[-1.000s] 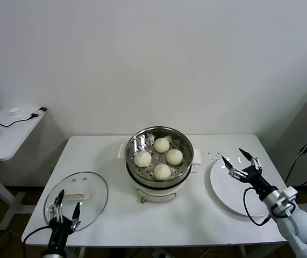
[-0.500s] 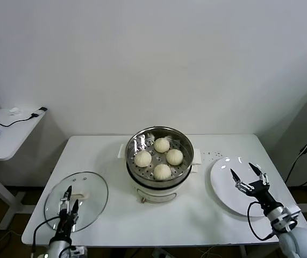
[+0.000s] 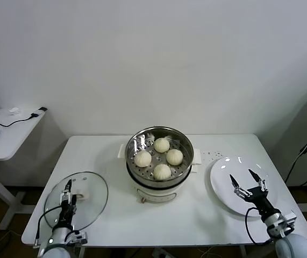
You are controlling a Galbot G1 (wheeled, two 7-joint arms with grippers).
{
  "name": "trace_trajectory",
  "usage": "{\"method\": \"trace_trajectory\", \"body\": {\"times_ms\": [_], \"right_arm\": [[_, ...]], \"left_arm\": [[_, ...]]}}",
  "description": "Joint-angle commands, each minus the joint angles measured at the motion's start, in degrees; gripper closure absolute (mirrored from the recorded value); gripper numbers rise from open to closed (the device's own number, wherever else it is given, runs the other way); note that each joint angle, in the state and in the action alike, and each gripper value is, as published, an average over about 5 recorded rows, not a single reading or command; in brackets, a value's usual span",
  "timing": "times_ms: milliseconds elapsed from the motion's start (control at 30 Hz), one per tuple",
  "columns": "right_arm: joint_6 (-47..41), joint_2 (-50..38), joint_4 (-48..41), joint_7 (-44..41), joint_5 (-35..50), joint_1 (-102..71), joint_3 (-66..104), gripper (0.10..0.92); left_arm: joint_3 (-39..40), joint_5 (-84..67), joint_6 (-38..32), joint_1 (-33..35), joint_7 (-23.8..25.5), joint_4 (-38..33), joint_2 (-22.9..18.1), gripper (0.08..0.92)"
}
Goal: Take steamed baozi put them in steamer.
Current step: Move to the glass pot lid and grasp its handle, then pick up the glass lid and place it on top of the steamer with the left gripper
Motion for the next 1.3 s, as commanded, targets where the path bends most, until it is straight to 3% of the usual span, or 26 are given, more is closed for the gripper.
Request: {"method": "trace_trajectory", "body": {"times_ms": [33,233,767,1000,1300], "right_arm": [[0.45,1.30,-0.75,-0.01,-1.90,-0.52,0.54,0.203],[1.13,1.95,-1.69,-0.69,-2.99,-0.56,0.76,0.203],[2.42,2.76,-3.43,-1.95,-4.09,-1.08,2.03,0.203],[2.80,2.64,-4.00,-2.13,-3.86,-1.02,3.03,0.203],[3.40,2.37,-5.91,-2.22,-3.87,0.49,3.61,0.203]], "left_arm": [[0.06,-0.65,1.24,-5.01,-0.12,3.89,0.58,0.177],[0.44,-1.48,1.02,-4.09,0.03,3.96,0.72,0.223],[0.68,-5.39,-0.35,-2.49,-0.53,2.07,1.35,0.684],[0.68,-8.52,-0.29,1.69,-0.96,-7.09,3.33,0.845],[1.13,-12.71,7.26,9.80,2.16,-27.48,10.60,0.849]]}}
